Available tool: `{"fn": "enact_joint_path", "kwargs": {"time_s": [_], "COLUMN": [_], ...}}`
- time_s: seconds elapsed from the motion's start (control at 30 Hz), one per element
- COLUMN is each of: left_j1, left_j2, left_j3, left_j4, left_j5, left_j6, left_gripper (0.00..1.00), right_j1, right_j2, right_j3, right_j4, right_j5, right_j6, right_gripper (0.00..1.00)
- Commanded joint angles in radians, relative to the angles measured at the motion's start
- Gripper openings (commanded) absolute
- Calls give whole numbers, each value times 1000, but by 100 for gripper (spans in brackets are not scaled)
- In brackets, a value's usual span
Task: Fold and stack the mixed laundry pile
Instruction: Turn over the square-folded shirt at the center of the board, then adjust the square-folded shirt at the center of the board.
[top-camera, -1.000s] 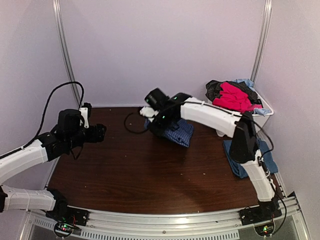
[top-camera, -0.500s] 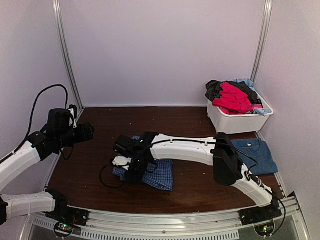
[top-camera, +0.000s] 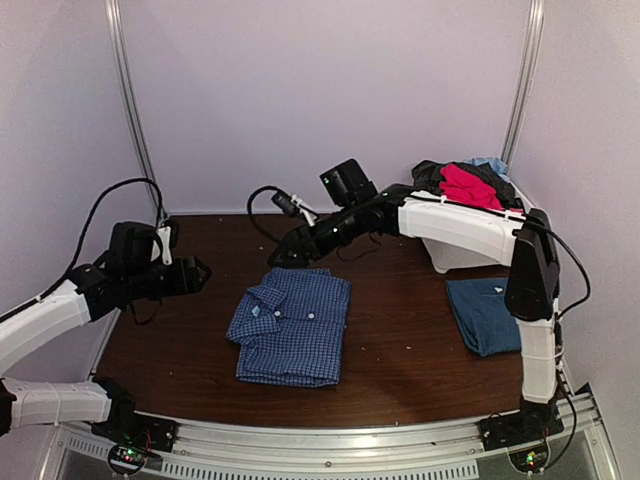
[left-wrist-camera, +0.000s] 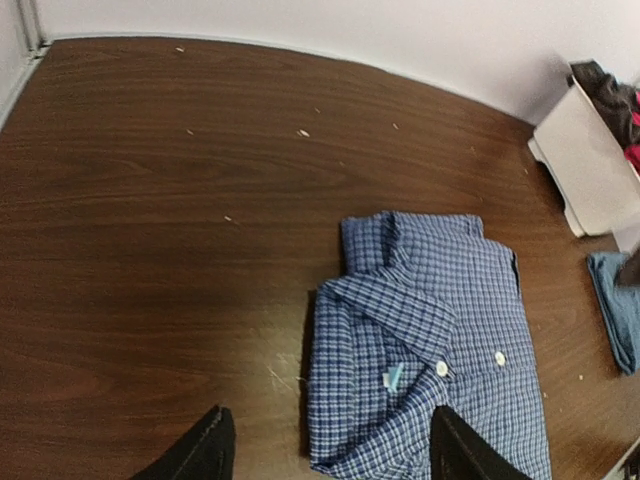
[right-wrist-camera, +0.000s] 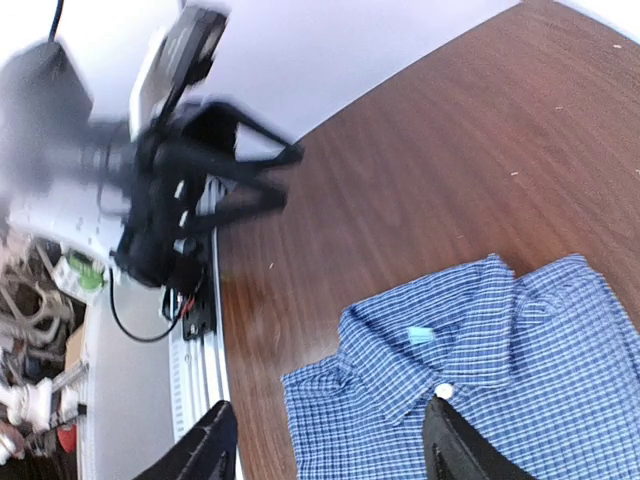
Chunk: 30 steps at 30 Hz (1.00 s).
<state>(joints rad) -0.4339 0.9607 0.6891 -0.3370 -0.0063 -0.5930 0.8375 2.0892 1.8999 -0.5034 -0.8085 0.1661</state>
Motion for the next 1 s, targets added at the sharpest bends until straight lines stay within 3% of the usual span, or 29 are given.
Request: {"fn": "enact_joint_path", "kwargs": {"time_s": [0.0, 0.1, 0.2, 0.37, 0.57, 0.7, 0.8, 0.97], "left_j1": [-161, -286, -343, -347, -290, -222, -200, -186], "left_j2": [86, 185, 292, 444, 644, 799, 853, 737], "left_j3": [-6, -9, -30, -60, 60, 237, 353, 363], "left_j4": [107, 164, 217, 255, 238, 196, 183, 154], "left_j5": [117, 133, 170, 179, 140, 139, 143, 155], "left_j6": [26, 11, -23, -67, -33, 50, 108, 127], "left_gripper": [66, 60, 54, 46, 44, 44, 48, 53], "right_j1": [-96, -101, -103, -122, -118, -32, 7, -95], "right_j2": [100, 205, 280, 263, 61, -121, -242, -419], "right_j3": [12, 62, 85, -96, -550, -827, -895, -899], "right_j4": [78, 32, -6, 25, 215, 420, 531, 437], "right_j5": [-79, -47, -18, 38, 52, 12, -41, 102], "right_j6": [21, -15, -41, -50, 35, 192, 277, 299], "right_gripper": [58, 50, 44, 39, 37, 41, 47, 59]}}
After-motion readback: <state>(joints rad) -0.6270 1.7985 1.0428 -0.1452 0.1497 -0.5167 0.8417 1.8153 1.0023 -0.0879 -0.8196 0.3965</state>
